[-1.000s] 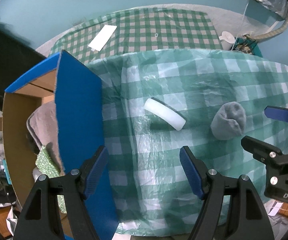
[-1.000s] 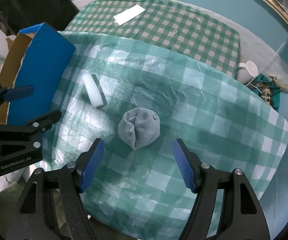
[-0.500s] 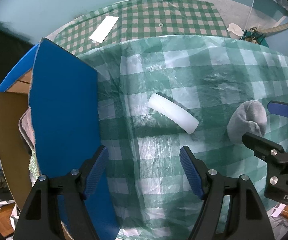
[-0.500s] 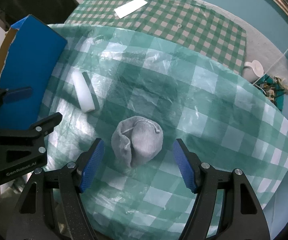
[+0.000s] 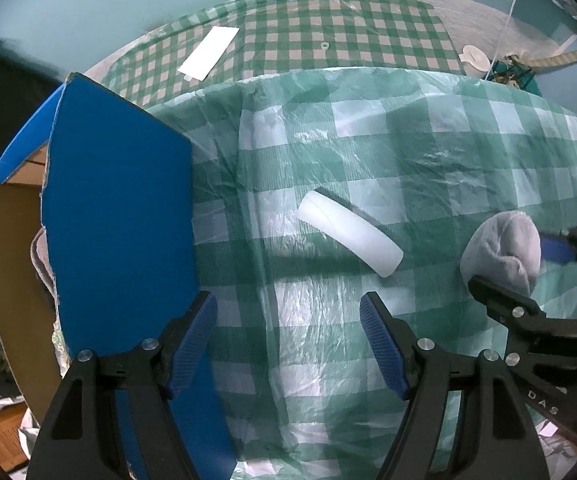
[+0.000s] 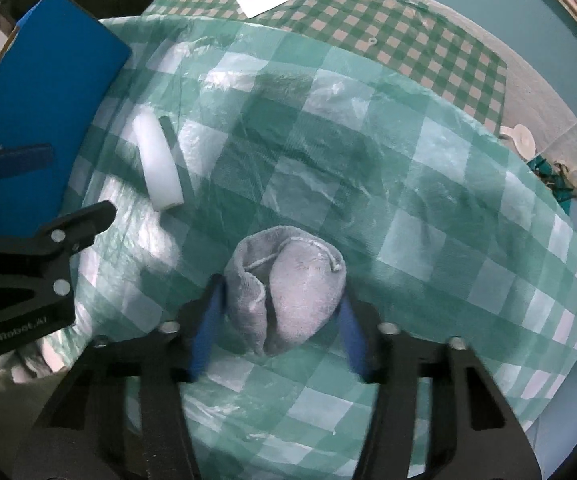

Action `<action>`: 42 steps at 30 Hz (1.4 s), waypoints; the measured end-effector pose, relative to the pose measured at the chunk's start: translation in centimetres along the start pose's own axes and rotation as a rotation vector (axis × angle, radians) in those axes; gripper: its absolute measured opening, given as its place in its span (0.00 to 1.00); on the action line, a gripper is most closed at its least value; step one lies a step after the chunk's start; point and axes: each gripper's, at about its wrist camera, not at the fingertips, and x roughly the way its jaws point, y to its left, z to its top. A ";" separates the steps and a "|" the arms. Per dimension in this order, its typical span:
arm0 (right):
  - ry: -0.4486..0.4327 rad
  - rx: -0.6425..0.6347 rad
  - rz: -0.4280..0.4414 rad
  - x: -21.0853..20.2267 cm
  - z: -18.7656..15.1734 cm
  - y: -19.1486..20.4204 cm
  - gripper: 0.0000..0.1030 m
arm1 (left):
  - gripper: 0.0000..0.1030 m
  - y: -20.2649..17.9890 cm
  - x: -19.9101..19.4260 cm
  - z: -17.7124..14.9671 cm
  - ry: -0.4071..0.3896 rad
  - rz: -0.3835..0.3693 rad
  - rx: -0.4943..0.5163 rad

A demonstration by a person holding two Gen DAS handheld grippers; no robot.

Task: Organize soft objects
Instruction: 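Lower the right tool onto the grey sock and close on it, then close the left tool on the white foam tube while the right tool holds the sock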

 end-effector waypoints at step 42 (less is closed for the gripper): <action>-0.065 0.030 0.015 -3.6 -2.5 -3.0 0.29 | 0.22 0.3 2.8 3.4 0.052 -0.208 -0.191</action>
